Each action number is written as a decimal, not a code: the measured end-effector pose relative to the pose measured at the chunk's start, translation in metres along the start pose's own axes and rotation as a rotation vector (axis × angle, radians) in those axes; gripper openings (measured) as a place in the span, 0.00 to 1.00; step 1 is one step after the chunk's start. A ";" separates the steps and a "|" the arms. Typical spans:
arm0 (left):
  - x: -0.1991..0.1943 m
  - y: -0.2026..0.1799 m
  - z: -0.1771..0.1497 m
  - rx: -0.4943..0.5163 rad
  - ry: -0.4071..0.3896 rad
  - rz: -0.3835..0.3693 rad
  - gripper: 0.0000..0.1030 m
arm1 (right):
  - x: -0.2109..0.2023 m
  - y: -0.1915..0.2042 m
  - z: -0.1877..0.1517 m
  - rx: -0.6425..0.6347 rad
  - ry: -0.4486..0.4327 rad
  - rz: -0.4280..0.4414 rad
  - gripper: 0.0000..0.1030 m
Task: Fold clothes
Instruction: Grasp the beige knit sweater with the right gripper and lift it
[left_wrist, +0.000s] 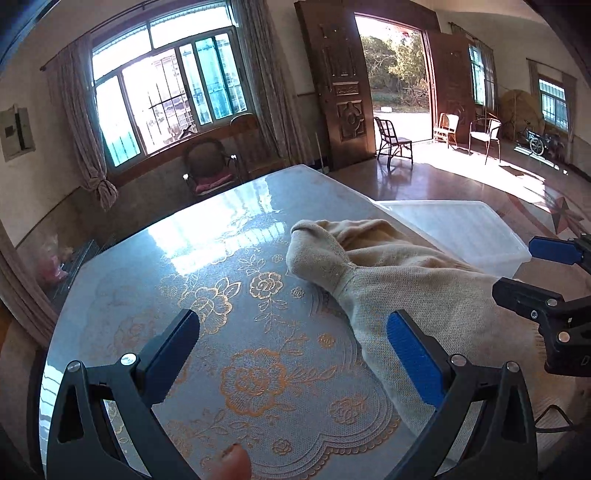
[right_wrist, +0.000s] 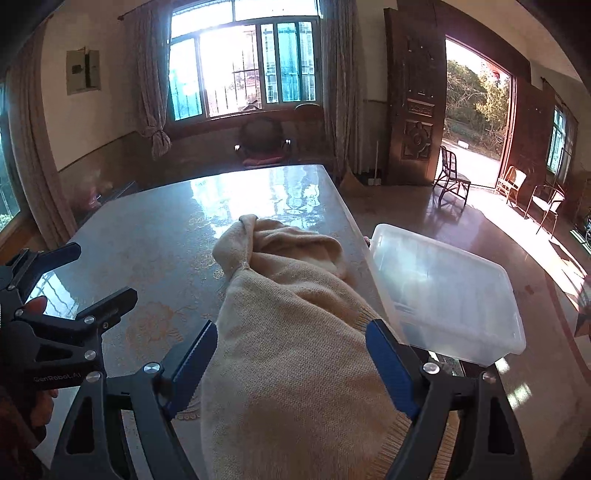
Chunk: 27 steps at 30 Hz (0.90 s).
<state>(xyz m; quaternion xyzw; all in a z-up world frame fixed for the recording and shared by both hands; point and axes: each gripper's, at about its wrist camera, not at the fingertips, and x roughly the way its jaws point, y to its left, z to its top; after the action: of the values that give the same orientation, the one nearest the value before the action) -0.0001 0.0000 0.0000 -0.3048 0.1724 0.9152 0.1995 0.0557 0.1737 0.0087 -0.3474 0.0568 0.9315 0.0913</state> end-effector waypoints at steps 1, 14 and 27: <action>0.001 0.002 0.001 -0.002 0.001 0.001 1.00 | -0.002 -0.001 -0.002 0.003 -0.002 -0.005 0.82; 0.005 0.043 -0.005 -0.056 -0.010 0.042 1.00 | 0.008 0.010 0.002 -0.035 0.039 0.021 0.82; 0.001 0.206 -0.068 -0.375 0.066 0.270 1.00 | 0.085 -0.005 0.062 -0.115 0.154 0.066 0.82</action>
<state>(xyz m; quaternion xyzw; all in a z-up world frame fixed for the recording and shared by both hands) -0.0647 -0.2066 -0.0123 -0.3405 0.0450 0.9391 0.0096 -0.0457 0.2000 -0.0001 -0.4208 0.0214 0.9062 0.0359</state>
